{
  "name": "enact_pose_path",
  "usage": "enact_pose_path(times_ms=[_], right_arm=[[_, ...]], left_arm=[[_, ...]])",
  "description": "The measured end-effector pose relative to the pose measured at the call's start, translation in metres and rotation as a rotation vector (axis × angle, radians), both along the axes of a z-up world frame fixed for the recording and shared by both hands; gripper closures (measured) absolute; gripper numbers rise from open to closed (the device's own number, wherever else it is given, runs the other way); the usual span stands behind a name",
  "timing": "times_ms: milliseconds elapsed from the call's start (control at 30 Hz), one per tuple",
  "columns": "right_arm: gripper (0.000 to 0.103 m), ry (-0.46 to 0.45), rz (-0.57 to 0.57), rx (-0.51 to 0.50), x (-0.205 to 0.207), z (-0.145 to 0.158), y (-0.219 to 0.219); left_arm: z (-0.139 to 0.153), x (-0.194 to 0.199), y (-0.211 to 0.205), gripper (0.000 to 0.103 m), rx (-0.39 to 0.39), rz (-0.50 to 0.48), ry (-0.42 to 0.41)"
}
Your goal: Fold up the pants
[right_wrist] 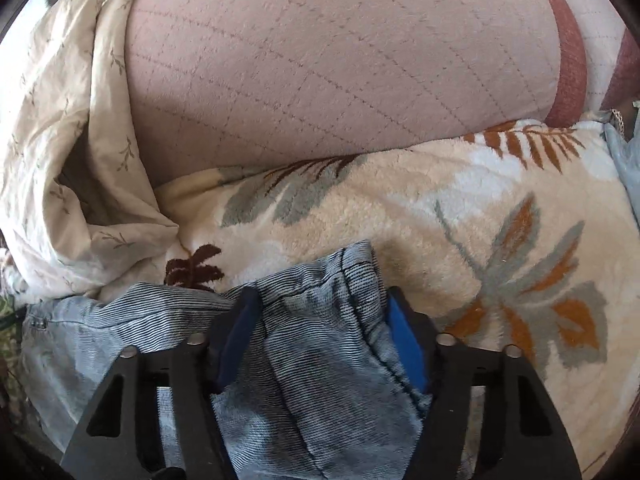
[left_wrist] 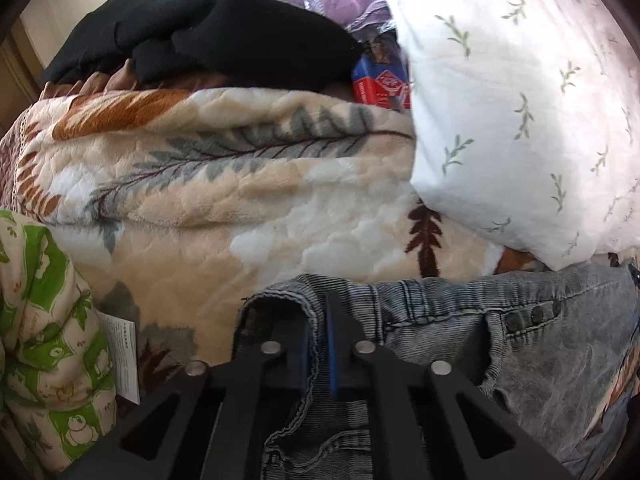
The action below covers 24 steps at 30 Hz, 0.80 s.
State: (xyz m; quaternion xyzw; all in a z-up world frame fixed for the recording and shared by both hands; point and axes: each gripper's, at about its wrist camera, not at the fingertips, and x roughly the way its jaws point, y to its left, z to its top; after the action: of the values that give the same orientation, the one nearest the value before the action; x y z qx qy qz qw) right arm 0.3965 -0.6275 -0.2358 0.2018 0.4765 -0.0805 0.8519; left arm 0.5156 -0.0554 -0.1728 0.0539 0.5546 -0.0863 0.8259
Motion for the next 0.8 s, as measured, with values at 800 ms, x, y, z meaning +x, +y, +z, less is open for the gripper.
enact_pose_path(times_ms=[800], right_arm=[[0.080,-0.251,0.021,0.092,-0.066,0.079,-0.005]], left_arm=[[0.052,-0.029,0.021,0.099,-0.197,0.044,-0.105]])
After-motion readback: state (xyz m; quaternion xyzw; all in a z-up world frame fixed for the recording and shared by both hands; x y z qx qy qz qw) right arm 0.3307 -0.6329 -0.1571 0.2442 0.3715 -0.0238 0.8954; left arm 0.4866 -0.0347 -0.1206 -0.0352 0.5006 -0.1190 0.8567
